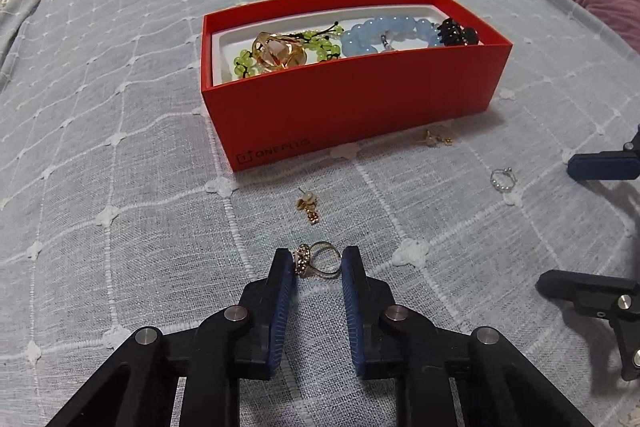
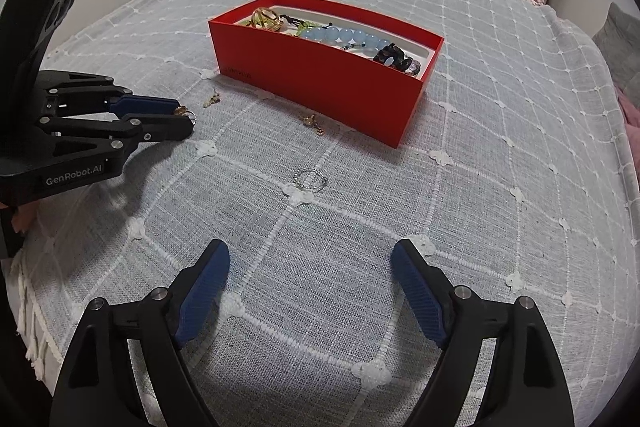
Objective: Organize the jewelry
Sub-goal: 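Grasp the small gem gold ring with left tool while right grasps the silver ring, then carry both held rings over the red box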
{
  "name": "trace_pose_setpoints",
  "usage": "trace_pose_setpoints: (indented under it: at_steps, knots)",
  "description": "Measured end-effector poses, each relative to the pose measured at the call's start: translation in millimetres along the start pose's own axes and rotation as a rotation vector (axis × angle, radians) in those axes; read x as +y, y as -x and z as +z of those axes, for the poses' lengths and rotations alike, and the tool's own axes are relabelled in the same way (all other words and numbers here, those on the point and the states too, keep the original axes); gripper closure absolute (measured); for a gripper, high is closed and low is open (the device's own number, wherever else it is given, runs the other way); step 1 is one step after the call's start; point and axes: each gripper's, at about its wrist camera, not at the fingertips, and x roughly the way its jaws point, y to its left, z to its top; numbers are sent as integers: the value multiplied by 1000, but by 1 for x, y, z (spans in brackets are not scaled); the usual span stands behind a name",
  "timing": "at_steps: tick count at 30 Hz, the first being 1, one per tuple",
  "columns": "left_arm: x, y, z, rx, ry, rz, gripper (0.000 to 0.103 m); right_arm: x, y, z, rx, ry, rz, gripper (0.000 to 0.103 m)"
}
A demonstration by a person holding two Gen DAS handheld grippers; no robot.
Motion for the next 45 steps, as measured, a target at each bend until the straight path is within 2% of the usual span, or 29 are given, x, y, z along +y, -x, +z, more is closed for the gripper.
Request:
trace_pose_setpoints:
  at_steps: [10, 18, 26, 28, 30, 36, 45]
  knots:
    - [7, 7, 0, 33, 50, 26, 84, -2, -7, 13, -12, -39, 3, 20]
    - [11, 8, -4, 43, 73, 27, 84, -7, -18, 27, -16, -90, 24, 46]
    - [11, 8, -4, 43, 72, 28, 84, -4, -21, 31, -26, -75, 35, 57]
    - [11, 8, -4, 43, 73, 28, 84, -3, -21, 31, -27, -70, 41, 62]
    - [11, 8, -3, 44, 77, 29, 84, -1, -21, 31, -28, -66, 54, 72]
    - [12, 9, -4, 46, 91, 28, 84, 2, -21, 32, -26, -55, 67, 84]
    - [15, 11, -3, 51, 109, 27, 84, 1, -19, 32, -24, -52, 67, 91]
